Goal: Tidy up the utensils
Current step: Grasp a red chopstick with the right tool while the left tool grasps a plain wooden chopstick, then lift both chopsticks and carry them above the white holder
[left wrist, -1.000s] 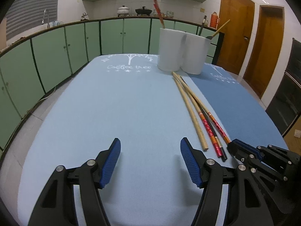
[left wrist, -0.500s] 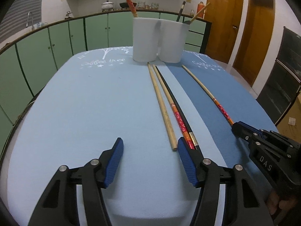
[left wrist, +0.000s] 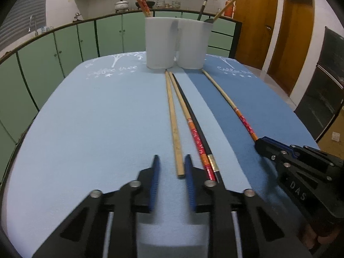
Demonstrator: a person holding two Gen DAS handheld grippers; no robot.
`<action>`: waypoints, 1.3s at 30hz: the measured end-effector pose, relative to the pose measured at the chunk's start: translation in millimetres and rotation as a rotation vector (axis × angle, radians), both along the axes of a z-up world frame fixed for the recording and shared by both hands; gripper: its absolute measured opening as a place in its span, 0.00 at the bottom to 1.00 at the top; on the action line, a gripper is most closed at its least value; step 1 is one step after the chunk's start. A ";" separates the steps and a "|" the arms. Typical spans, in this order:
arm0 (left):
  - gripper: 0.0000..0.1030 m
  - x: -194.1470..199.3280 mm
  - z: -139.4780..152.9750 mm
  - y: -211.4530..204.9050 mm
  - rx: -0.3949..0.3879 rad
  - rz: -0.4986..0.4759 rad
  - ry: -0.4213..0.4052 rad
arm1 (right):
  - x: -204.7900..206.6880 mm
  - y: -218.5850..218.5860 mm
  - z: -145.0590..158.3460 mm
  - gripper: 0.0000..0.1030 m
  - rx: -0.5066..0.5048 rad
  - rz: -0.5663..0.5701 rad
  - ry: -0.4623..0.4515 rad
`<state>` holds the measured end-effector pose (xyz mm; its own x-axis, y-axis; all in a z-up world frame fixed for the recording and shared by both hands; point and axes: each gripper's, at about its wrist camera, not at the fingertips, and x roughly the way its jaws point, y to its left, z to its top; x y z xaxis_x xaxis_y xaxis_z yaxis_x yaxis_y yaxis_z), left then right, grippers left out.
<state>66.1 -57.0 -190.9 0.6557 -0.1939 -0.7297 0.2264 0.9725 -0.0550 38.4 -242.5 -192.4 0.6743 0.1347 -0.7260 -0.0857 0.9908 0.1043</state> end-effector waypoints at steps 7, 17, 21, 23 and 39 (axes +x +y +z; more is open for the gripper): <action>0.07 2.3 -0.1 1.0 -0.030 -0.003 0.007 | -13.2 -12.5 2.8 0.31 0.067 0.024 -0.023; 0.08 3.2 -0.8 0.5 -0.034 0.007 0.007 | -12.8 -4.7 1.3 0.19 0.036 0.024 -0.024; 0.07 3.3 -0.3 -0.6 -0.028 0.013 0.004 | -11.6 0.9 -0.3 0.06 -0.008 0.019 -0.025; 0.07 3.1 -0.2 -0.6 -0.030 0.016 0.003 | -11.5 1.4 -0.5 0.05 -0.018 0.017 -0.028; 0.06 -3.4 48.8 11.2 -0.066 0.043 -0.080 | -20.3 -5.5 59.1 0.05 -0.060 0.027 -0.186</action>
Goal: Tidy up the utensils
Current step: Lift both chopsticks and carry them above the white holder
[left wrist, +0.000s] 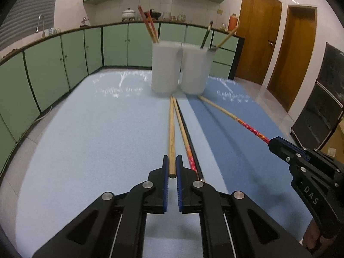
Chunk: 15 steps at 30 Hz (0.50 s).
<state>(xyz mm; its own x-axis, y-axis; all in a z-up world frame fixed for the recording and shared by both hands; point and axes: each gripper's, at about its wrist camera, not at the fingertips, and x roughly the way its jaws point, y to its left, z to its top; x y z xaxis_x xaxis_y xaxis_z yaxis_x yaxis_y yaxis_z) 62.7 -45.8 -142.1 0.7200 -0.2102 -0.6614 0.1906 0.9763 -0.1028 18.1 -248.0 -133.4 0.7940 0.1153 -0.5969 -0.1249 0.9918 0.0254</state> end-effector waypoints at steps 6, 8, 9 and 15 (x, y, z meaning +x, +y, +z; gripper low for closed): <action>0.06 0.0 38.5 6.3 -0.022 0.008 -0.080 | 4.2 -8.1 33.1 0.05 0.060 0.013 -0.044; 0.06 0.7 49.5 9.4 -0.030 0.007 -0.103 | 7.0 -12.3 44.5 0.05 0.087 0.015 -0.056; 0.06 0.8 57.9 10.8 -0.034 0.007 -0.123 | 8.2 -14.8 50.5 0.05 0.101 0.015 -0.063; 0.06 6.9 94.5 13.0 -0.054 -0.007 -0.196 | 25.7 -29.5 95.9 0.05 0.171 0.035 -0.102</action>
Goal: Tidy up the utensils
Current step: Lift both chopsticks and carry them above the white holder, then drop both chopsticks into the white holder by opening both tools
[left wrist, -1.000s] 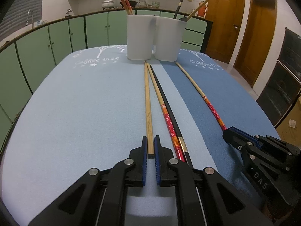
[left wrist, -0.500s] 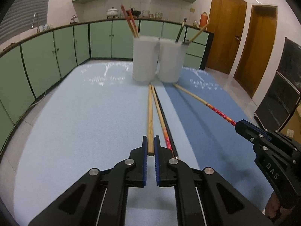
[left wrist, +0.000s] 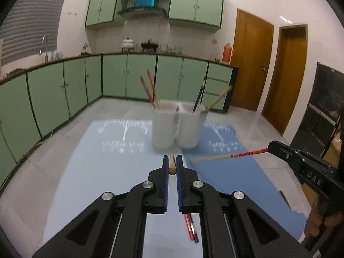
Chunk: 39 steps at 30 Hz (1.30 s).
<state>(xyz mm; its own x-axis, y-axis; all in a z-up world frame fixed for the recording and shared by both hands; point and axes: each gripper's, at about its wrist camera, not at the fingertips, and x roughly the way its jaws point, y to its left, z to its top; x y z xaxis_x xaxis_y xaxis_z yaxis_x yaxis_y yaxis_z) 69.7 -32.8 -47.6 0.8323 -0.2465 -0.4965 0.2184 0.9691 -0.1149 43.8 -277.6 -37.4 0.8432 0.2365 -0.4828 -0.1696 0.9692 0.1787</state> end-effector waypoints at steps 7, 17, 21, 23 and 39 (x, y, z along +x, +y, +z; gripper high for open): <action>0.06 21.9 35.3 -2.4 0.001 -0.030 -0.067 | 29.9 -10.0 42.2 0.05 0.057 0.041 -0.002; 0.06 37.6 70.1 -7.5 0.011 -0.069 -0.128 | 57.4 2.5 93.0 0.05 0.012 0.129 -0.032; 0.06 44.2 84.2 -7.6 0.005 -0.083 -0.151 | 66.3 3.8 114.2 0.05 0.008 0.150 -0.065; 0.06 46.0 90.7 -8.4 0.004 -0.084 -0.166 | 70.4 4.1 124.6 0.05 0.006 0.154 -0.087; 0.06 123.1 143.8 -14.8 0.020 -0.047 -0.302 | 169.0 -7.6 174.0 0.05 -0.009 0.066 -0.233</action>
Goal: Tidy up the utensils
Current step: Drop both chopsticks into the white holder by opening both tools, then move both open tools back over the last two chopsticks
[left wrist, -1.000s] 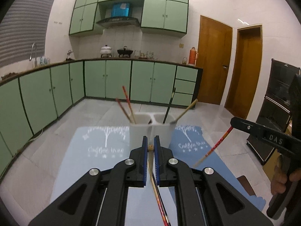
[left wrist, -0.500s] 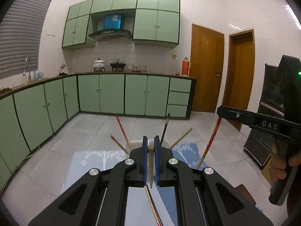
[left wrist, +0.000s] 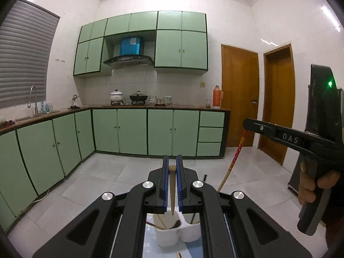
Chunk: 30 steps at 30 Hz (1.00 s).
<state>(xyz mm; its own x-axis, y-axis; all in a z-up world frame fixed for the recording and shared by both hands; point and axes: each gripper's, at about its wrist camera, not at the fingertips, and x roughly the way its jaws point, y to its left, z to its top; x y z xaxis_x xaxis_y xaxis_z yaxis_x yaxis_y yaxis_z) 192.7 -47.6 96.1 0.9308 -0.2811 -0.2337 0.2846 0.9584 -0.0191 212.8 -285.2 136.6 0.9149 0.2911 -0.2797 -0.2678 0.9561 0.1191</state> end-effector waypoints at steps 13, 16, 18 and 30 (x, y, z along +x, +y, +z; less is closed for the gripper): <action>0.07 69.9 -65.1 -2.4 0.017 0.030 0.162 | 54.2 8.2 -77.3 0.13 -0.020 0.000 0.146; 0.16 66.1 -66.1 1.9 0.007 0.032 0.161 | 46.0 6.1 -75.9 0.19 -0.015 -0.013 0.132; 0.20 61.5 -59.5 4.2 0.002 0.033 0.146 | 36.7 3.0 -70.2 0.27 -0.006 -0.027 0.109; 0.72 -14.4 -36.6 22.9 -0.028 0.059 0.026 | -56.4 -21.1 -56.7 0.87 0.037 -0.116 -0.049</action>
<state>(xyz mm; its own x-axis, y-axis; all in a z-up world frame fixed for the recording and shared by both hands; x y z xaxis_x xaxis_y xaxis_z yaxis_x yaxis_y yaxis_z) 178.3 -24.7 59.5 0.9396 -0.2329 -0.2510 0.2269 0.9725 -0.0529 156.4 -306.4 79.9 0.9554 0.1916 -0.2245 -0.1618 0.9762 0.1443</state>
